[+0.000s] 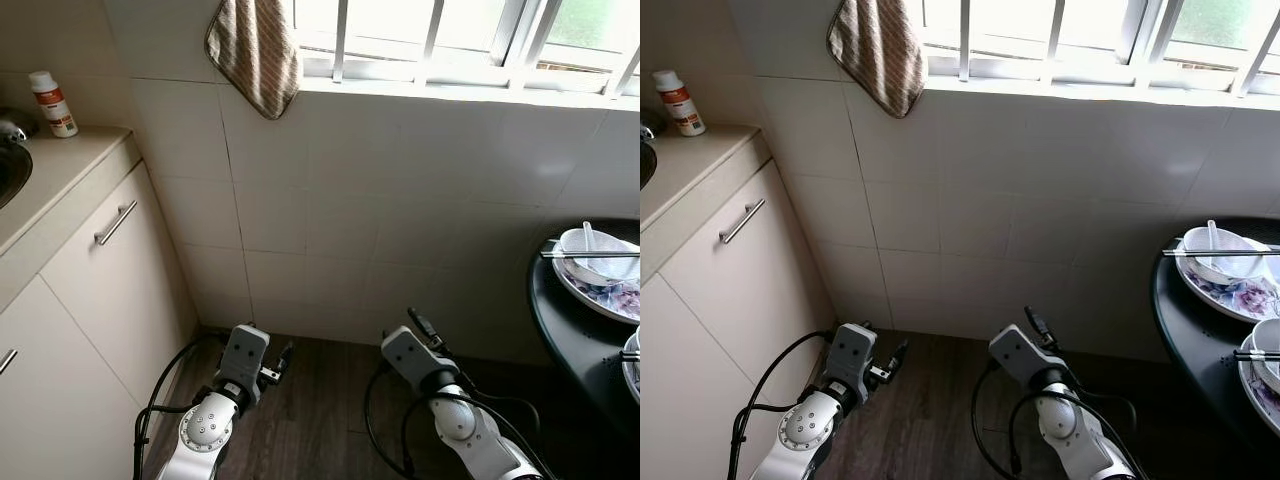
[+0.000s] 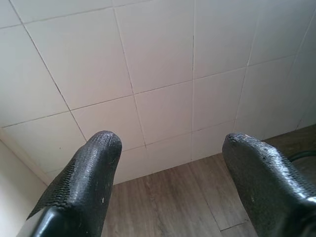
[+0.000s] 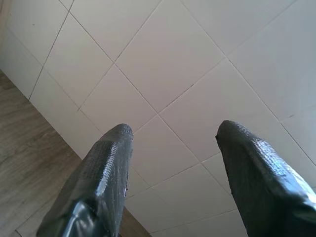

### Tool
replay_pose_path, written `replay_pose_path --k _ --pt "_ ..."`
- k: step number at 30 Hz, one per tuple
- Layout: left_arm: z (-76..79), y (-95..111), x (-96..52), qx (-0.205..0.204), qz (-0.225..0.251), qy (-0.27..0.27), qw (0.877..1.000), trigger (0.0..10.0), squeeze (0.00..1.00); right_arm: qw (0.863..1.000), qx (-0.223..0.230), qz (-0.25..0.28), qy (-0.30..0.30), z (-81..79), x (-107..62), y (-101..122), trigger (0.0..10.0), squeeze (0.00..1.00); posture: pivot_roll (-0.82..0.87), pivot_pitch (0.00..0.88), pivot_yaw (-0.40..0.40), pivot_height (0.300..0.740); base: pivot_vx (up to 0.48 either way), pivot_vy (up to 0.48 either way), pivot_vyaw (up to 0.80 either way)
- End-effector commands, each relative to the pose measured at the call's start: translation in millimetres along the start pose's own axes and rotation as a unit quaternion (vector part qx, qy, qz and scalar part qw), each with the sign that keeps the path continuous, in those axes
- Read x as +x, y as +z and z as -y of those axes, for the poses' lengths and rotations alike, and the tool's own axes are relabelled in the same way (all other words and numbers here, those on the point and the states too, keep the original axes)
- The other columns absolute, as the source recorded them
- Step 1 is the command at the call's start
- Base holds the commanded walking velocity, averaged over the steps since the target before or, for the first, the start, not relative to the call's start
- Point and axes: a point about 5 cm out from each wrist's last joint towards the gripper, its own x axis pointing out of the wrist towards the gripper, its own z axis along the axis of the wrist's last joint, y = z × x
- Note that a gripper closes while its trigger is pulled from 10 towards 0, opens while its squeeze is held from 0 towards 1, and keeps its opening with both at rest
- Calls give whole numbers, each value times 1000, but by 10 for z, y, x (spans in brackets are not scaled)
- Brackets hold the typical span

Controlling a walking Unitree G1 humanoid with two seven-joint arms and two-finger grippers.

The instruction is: Kitchen organization

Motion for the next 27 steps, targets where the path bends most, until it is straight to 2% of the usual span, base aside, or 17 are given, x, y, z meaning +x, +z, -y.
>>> replay_pose_path --k 1,21,27 --pt "21 0 2 6 0 -4 1000 10000 0 1000 -16 0 -12 36 7 8 10000 0 36 0 -30 740 0 -480 0" --pt "6 11 0 -2 3 0 1000 10000 0 999 -36 6 -12 43 5 29 10000 0 38 0 -32 740 0 -24 0" --pt "8 9 3 2 1 -1 1000 10000 0 999 -40 1 -17 49 6 22 10000 0 38 0 -32 740 0 -384 0"
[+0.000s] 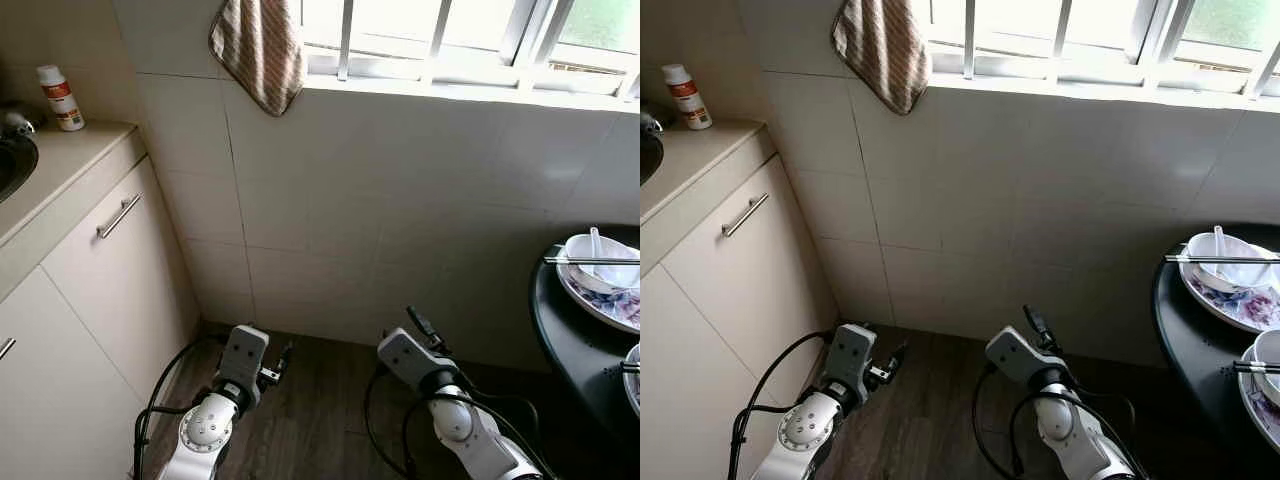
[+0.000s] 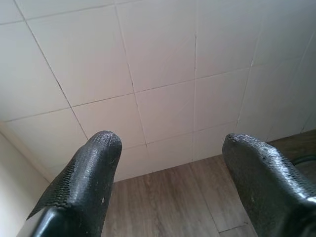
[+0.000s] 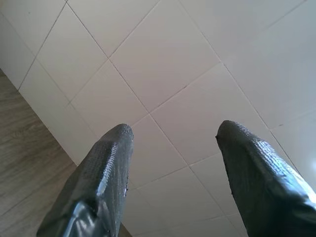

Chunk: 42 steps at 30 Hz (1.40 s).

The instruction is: Kitchen organization

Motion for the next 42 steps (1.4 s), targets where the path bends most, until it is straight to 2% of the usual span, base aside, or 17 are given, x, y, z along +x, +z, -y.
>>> replay_pose_path --k 1,8,13,19,23,29,31,38,42 --pt "18 17 9 4 1 -4 1000 10000 0 1000 -6 2 -8 38 5 11 10000 0 38 0 -32 740 0 -480 0" --pt "19 15 7 3 2 -3 1000 10000 0 1000 -8 0 -6 32 6 9 10000 0 38 0 -32 740 0 -480 0" --pt "3 36 2 -9 11 2 1000 10000 0 1000 -12 3 -6 34 8 17 10000 0 39 0 -35 740 0 0 0" --pt "8 37 4 -12 11 1 1000 10000 0 997 -73 10 -30 80 4 44 10000 0 40 0 -35 740 0 0 0" --pt "8 37 1 -15 12 1 1000 10000 0 988 -117 -23 -96 262 10 -37 10000 0 41 0 -40 740 0 0 0" --pt "6 39 -3 -23 14 2 1000 10000 0 980 -142 -50 -132 339 -4 -89 10000 0 40 0 -40 740 0 0 0" --pt "7 39 -6 -30 15 2 999 10000 0 970 -177 -70 -149 333 -28 -111 10000 0 40 0 -40 740 0 0 0" --pt "0 38 -8 -40 16 2 999 10000 0 980 -131 -67 -131 293 -24 -111 10000 0 39 0 -39 740 0 0 0" --pt "-2 23 -6 -51 11 -2 999 10000 0 985 -104 -68 -120 271 -25 -109 10000 0 38 0 -39 740 0 442 -342"
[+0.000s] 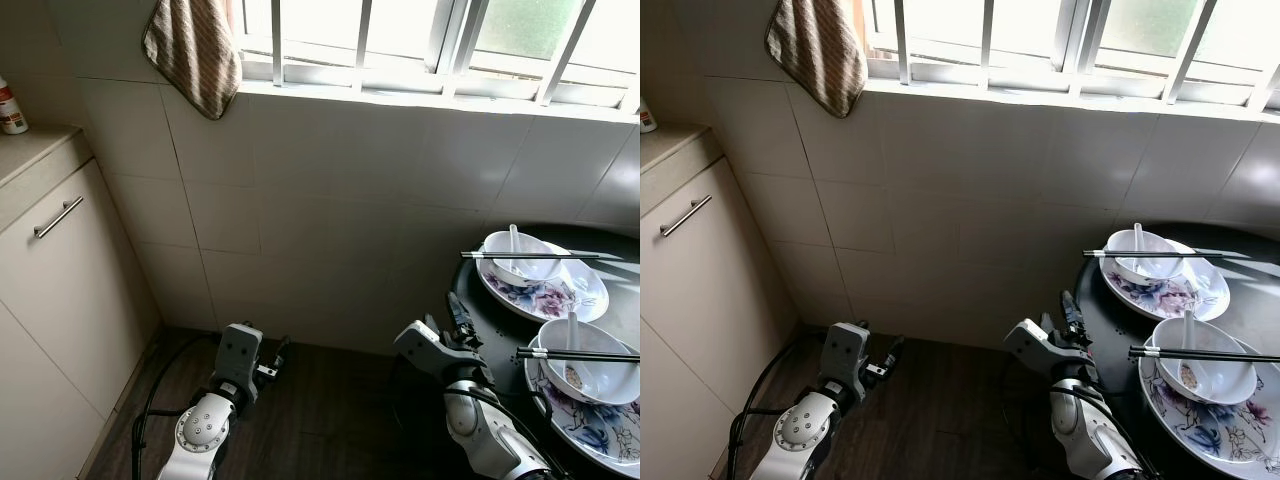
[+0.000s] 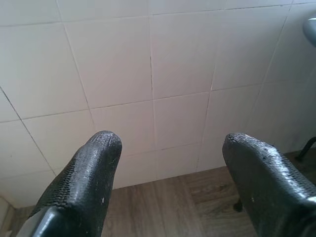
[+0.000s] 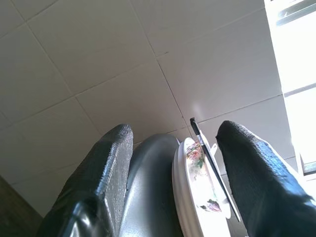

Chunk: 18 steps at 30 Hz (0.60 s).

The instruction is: Kitchen organization

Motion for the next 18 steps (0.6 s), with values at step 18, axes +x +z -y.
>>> replay_pose_path --k 18 --pt "13 23 4 -8 7 -8 1000 10000 0 1000 -31 6 3 46 12 3 10000 0 34 0 -35 740 0 79 -695"
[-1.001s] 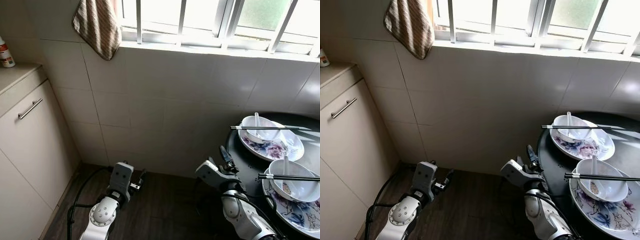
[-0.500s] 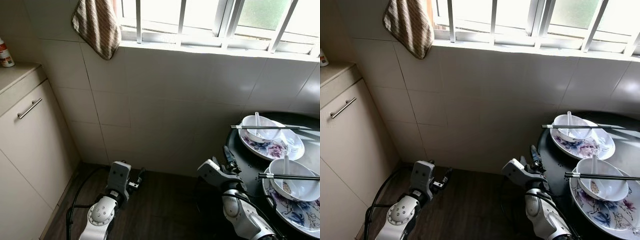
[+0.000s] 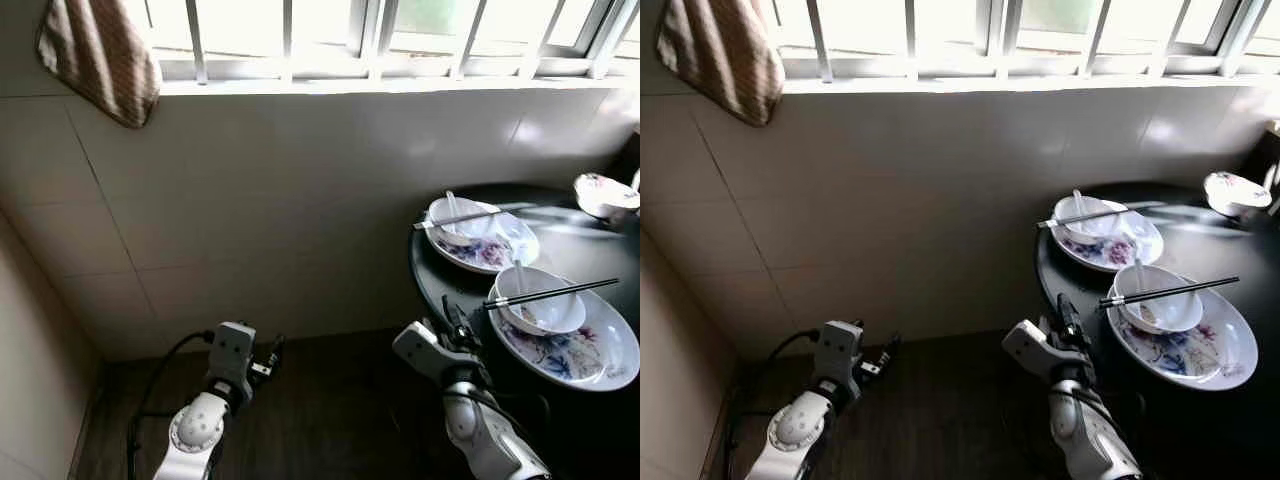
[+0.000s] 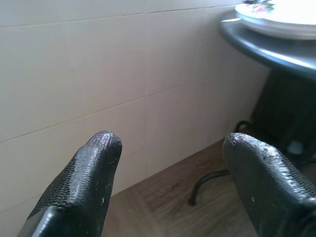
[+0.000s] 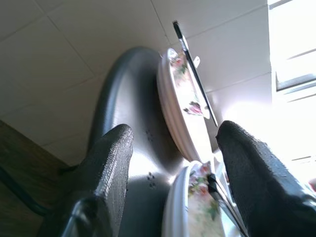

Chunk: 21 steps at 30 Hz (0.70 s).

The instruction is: Kitchen organization

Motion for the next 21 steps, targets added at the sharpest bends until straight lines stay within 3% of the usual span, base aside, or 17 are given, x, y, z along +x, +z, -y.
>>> replay_pose_path --k 1,7,12,21 --pt "-57 -2 -27 3 -1 6 1000 10000 0 1000 -21 20 -7 43 37 79 10000 0 34 0 -35 740 0 0 0" --pt "-58 -3 -18 4 -4 5 1000 10000 0 997 -11 72 27 59 63 133 10000 0 24 0 -28 740 0 0 0" --pt "-51 -6 -10 3 -7 3 1000 10000 0 998 -47 39 7 204 150 -19 10000 0 27 0 -34 740 0 0 0" --pt "-55 -3 -6 2 -6 4 1000 10000 0 996 -82 20 10 241 177 -138 10000 0 31 0 -37 740 0 0 0"
